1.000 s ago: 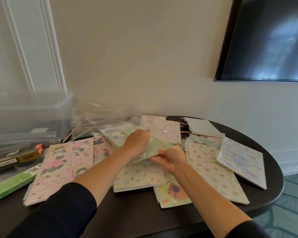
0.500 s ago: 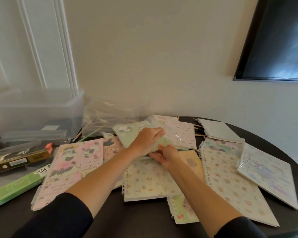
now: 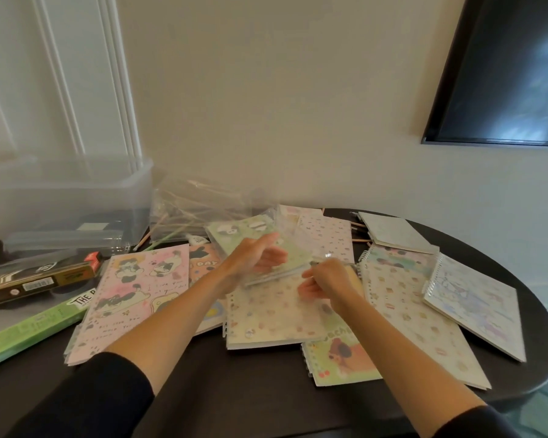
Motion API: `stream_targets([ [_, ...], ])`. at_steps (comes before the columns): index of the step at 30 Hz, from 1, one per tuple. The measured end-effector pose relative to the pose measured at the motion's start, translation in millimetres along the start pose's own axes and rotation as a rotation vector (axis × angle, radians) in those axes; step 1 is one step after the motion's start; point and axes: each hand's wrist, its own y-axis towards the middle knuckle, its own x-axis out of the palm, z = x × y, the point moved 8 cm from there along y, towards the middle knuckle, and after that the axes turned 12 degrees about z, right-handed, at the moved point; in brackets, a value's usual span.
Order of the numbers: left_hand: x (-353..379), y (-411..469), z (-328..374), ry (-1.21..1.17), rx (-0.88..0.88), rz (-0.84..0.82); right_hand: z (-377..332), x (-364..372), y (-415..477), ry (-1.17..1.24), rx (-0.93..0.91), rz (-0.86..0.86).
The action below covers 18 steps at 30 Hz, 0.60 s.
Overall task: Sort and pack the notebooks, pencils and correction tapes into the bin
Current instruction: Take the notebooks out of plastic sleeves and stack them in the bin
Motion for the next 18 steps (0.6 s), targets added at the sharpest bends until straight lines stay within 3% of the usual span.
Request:
stream_targets([
  [4,-46,-6,13,0.061,0.028,0.321,-35,-22,-28,-0.018,-0.297,0.280],
  [7,-86,-20,24,0.156,0.104,0.481,-66,-4,-61,0.054,-0.524,0.332],
  [10,-132,-36,21,0.260,0.099,0.563,-80,46,-78,0.087,-0.543,0.178],
  [13,-180,-56,2,0.665,-0.033,0.675,-69,113,-90,-0.146,-0.456,-0.109],
  [18,-211,-71,-44,0.954,-0.302,0.538,-41,173,-102,-0.142,-0.159,-0.383],
])
